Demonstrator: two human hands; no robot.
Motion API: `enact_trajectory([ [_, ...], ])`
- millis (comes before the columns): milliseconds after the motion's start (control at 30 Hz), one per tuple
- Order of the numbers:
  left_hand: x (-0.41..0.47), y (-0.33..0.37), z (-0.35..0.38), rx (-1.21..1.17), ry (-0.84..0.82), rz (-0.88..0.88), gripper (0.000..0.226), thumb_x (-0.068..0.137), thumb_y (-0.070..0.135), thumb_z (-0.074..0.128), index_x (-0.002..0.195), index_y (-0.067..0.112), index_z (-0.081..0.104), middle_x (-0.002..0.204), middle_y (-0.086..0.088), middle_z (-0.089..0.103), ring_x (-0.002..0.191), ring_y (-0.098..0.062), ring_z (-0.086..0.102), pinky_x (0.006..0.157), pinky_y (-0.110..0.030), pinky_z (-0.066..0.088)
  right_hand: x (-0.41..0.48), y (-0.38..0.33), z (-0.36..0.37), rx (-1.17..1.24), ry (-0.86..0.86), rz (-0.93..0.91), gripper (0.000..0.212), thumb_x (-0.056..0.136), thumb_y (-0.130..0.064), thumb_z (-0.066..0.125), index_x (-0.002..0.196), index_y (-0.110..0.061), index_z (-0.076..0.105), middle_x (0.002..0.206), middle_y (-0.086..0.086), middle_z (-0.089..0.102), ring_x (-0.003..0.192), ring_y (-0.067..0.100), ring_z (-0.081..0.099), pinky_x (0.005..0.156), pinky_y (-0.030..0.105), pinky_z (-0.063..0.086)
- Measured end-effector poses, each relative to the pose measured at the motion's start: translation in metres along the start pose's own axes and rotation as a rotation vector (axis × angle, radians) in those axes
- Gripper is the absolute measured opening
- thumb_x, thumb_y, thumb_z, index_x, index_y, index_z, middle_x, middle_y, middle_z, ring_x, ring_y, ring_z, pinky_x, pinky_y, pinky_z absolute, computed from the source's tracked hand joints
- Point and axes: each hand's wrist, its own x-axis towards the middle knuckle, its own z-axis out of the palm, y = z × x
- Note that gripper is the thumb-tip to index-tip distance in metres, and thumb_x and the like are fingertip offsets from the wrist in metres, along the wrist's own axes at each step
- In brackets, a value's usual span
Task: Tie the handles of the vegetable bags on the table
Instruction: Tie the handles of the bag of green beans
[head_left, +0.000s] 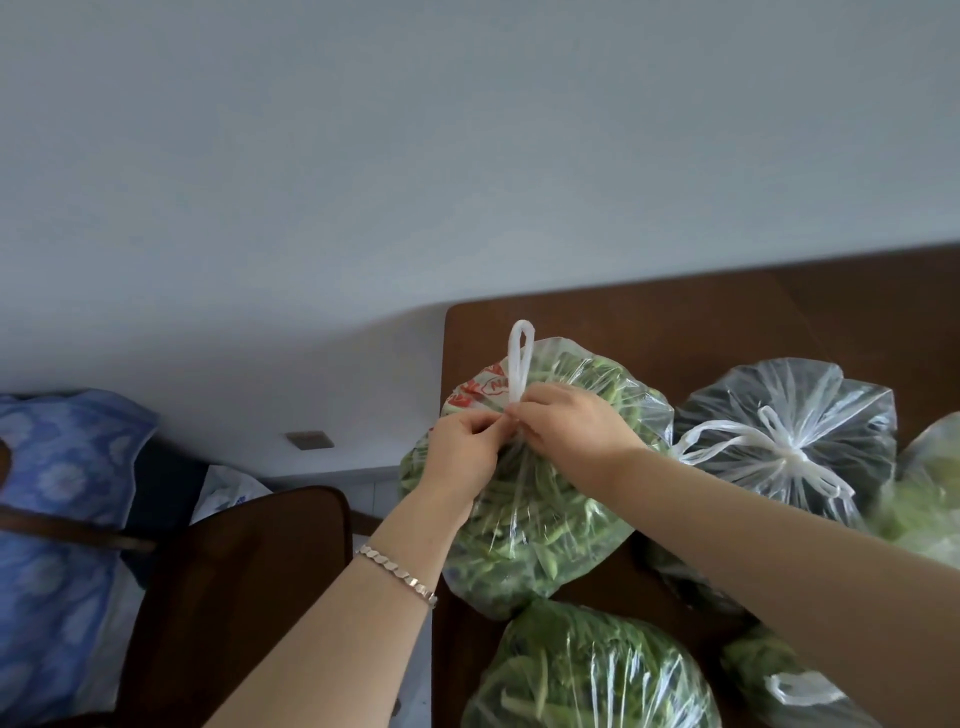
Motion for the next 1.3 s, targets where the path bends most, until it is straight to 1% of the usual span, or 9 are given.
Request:
enact_trajectory([
  [200,-0.004,-0.008,0.000,0.103,-0.006,0.179,0.016,0.088,0.017,0.061,0.077,0.012,0.071,0.082,-0.022,0.068,0.072,-0.023,0.058,0.066,-0.026,0.049,0.005,-0.002,-0.002,-0.044,-0.136,0.139,0.017,0.091,-0.003,0.044,0.102,-0.005,0.057,0.106,0.010,0.050,0.097,0.025,0.051,0.079,0.031,0.043],
  [367,-0.004,-0.016,0.000,0.139,-0.006,0.257,0.010,0.084,0.014,0.065,0.085,0.005,0.070,0.070,-0.002,0.064,0.062,0.000,0.056,0.058,-0.007,0.044,0.005,-0.002,-0.012,0.092,-0.152,0.175,0.023,0.091,-0.009,0.048,0.107,-0.002,0.063,0.111,0.011,0.056,0.099,0.025,0.055,0.082,0.029,0.042],
  [533,-0.006,-0.017,0.004,0.089,0.019,0.245,0.008,0.085,0.011,0.064,0.079,0.009,0.069,0.064,-0.001,0.059,0.056,-0.003,0.048,0.051,-0.009,0.039,-0.005,0.006,-0.016,0.253,-0.035,0.084,0.010,0.081,-0.007,0.063,0.088,-0.006,0.071,0.069,-0.009,0.051,0.062,0.009,0.044,0.061,0.021,0.032],
  [633,-0.006,-0.017,0.004,0.063,0.015,0.231,0.010,0.083,0.015,0.067,0.075,0.010,0.069,0.057,0.004,0.055,0.049,0.003,0.046,0.049,-0.007,0.037,-0.001,0.007,-0.022,0.331,-0.082,0.122,0.006,0.078,-0.011,0.068,0.080,-0.015,0.065,0.062,-0.020,0.044,0.055,-0.001,0.040,0.055,0.016,0.032],
  [733,-0.005,-0.016,0.004,0.077,0.024,0.227,0.011,0.083,0.017,0.067,0.075,0.010,0.070,0.052,0.009,0.052,0.045,0.002,0.045,0.047,-0.007,0.035,0.006,0.008,-0.031,0.424,-0.169,0.194,0.019,0.075,-0.017,0.072,0.078,-0.015,0.053,0.071,-0.013,0.055,0.055,0.000,0.042,0.051,0.007,0.037],
  [867,-0.007,-0.015,0.003,0.067,0.033,0.253,0.009,0.084,0.012,0.064,0.078,0.015,0.070,0.066,0.008,0.063,0.061,0.002,0.056,0.058,-0.003,0.041,0.015,0.012,-0.036,0.660,-0.369,0.373,0.023,0.077,-0.003,0.065,0.072,-0.013,0.045,0.078,0.006,0.060,0.054,0.008,0.044,0.050,0.016,0.037],
  [1000,-0.007,-0.019,0.003,0.066,0.051,0.285,0.007,0.083,0.014,0.066,0.078,0.017,0.069,0.070,0.009,0.065,0.065,0.006,0.058,0.061,-0.006,0.045,0.015,0.026,-0.036,1.106,-0.518,0.573,0.030,0.077,0.014,0.057,0.062,-0.011,0.053,0.060,0.005,0.050,0.042,0.006,0.034,0.039,0.013,0.030],
  [1167,0.000,-0.019,0.007,0.095,0.029,0.228,0.016,0.090,0.015,0.058,0.098,0.014,0.071,0.083,-0.002,0.070,0.077,-0.022,0.065,0.068,-0.032,0.053,0.007,0.015,-0.026,0.693,-0.274,0.387,0.018,0.076,-0.005,0.071,0.087,-0.019,0.075,0.059,-0.013,0.064,0.044,0.003,0.043,0.044,0.011,0.036],
  [1300,0.001,-0.015,0.003,0.067,-0.068,0.194,0.016,0.091,0.012,0.055,0.095,0.009,0.071,0.078,0.005,0.066,0.072,-0.004,0.059,0.064,-0.007,0.046,-0.002,0.014,-0.023,0.081,-0.103,-0.074,0.015,0.078,-0.012,0.072,0.091,-0.020,0.075,0.075,-0.003,0.066,0.063,0.014,0.058,0.054,0.021,0.042],
])
